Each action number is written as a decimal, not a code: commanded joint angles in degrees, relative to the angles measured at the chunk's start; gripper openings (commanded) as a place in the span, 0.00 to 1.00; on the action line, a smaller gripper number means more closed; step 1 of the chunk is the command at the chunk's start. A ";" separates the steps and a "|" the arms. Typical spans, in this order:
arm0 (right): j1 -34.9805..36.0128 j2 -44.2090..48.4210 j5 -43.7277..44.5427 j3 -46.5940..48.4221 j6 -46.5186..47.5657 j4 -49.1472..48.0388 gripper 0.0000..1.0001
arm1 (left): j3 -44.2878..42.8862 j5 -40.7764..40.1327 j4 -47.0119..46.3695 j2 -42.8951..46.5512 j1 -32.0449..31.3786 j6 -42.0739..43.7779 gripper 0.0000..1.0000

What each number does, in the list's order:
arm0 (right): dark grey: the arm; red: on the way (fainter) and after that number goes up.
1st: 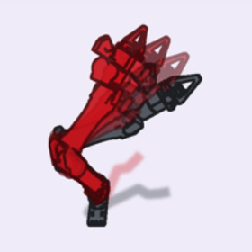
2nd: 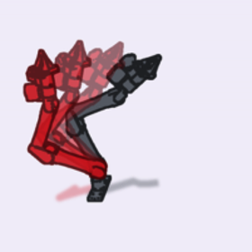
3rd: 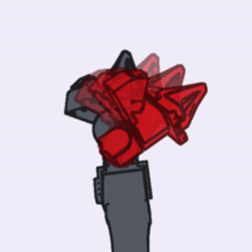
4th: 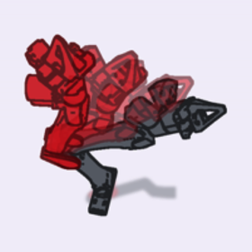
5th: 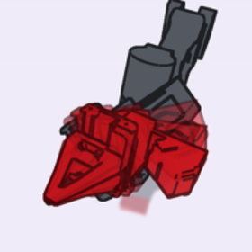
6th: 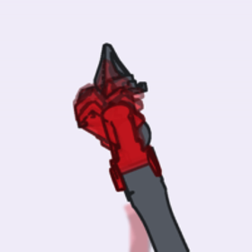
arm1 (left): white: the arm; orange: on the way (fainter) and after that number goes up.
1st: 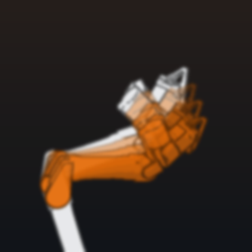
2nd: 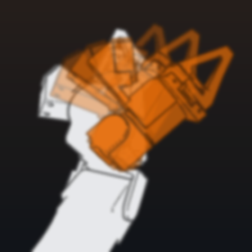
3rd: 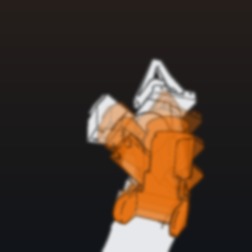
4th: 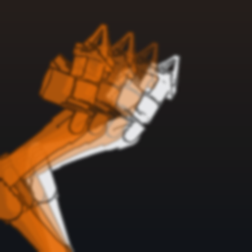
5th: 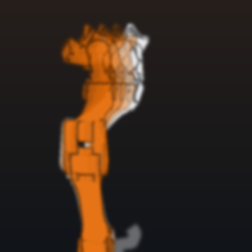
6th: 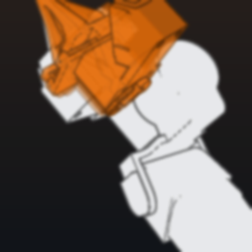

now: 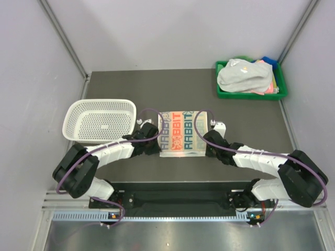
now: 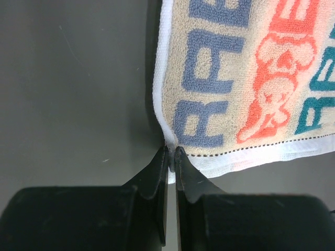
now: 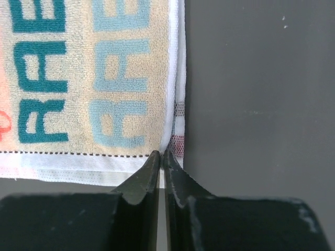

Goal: Fold and stack the towels
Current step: Fold the towel

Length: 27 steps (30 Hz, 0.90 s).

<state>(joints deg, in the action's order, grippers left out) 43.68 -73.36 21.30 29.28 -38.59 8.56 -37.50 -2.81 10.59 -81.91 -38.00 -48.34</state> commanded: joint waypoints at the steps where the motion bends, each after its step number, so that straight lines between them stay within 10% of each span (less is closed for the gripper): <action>1: 0.97 1.55 1.90 3.50 0.18 0.05 0.01 | -2.75 -1.50 0.39 0.61 -0.32 0.70 0.00; 27: 0.97 3.84 2.26 4.38 1.06 2.96 0.10 | -4.34 -1.23 3.12 2.28 -0.41 1.75 0.00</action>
<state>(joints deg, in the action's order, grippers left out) 43.77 -68.95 22.81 31.31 -37.93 12.86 -40.01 -3.53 13.76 -81.12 -38.17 -47.59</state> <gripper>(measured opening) 0.112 0.100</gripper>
